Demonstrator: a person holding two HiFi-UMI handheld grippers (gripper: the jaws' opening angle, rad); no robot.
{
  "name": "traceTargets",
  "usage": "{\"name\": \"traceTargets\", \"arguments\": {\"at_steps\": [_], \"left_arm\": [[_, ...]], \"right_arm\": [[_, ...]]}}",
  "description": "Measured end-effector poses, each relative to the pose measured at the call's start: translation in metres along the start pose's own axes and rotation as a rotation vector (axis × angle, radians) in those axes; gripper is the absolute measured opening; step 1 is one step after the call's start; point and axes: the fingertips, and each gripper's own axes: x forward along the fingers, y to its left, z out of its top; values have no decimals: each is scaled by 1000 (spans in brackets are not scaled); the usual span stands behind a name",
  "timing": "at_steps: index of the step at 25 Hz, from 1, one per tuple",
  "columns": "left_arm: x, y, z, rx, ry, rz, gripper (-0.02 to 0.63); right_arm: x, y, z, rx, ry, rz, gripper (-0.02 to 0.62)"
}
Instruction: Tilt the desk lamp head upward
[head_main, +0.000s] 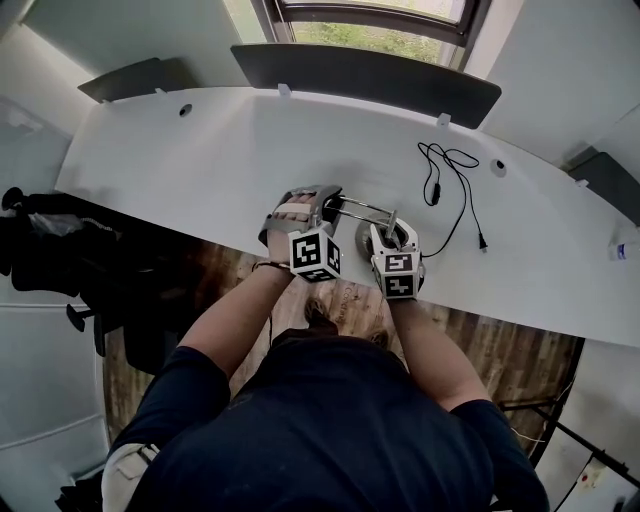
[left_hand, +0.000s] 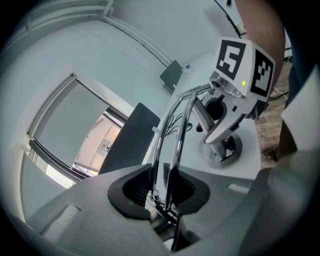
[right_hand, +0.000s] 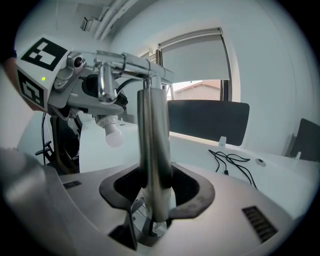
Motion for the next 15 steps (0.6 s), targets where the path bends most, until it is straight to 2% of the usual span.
{"name": "traceTargets", "arguments": {"at_steps": [5,15], "left_arm": [[-12,11,6,135,76,26,77],[-20,22,12,242,151,35,77]], "right_arm": [[-2,-2,2,23,-10,-3,167],[2,-2,1,48,-16,28,169]]}}
